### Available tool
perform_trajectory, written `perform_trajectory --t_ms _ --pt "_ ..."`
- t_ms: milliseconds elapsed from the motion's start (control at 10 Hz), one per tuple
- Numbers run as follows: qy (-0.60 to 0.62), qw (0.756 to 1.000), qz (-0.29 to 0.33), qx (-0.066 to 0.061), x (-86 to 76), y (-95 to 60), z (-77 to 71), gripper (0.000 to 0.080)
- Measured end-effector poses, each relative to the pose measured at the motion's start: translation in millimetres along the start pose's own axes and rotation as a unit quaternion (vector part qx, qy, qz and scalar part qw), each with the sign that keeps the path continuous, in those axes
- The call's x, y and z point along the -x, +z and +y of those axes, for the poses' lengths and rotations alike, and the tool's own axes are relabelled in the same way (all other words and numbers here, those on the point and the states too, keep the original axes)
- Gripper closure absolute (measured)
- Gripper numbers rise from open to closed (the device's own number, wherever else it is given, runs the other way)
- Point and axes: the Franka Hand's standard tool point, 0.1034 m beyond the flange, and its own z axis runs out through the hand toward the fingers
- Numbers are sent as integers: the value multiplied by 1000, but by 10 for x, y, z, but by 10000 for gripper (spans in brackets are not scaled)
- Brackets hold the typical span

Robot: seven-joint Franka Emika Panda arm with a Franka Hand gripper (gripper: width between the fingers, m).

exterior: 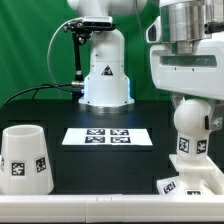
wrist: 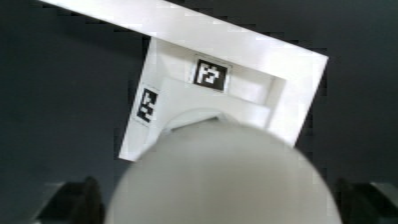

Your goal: Assemble lamp

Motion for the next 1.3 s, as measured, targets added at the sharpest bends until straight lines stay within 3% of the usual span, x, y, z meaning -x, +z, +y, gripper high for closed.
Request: perform_trajectory --t_ms 200,500,600,800,900,1100,1200,1300 --pt "-152 988 -5 7 13 -7 -4 104" --pt "-235 972 -3 8 -3 -3 8 100" --pt "-297 955 0 11 -15 -4 11 100" --pt "-475 879 20 35 -67 -5 15 100" --pt "-585 810 18 45 -98 27 7 100" --pt "-595 803 16 46 -98 34 6 100" --pt "-587 808 17 46 -98 35 6 226" --pt "-587 808 17 46 -98 35 6 225"
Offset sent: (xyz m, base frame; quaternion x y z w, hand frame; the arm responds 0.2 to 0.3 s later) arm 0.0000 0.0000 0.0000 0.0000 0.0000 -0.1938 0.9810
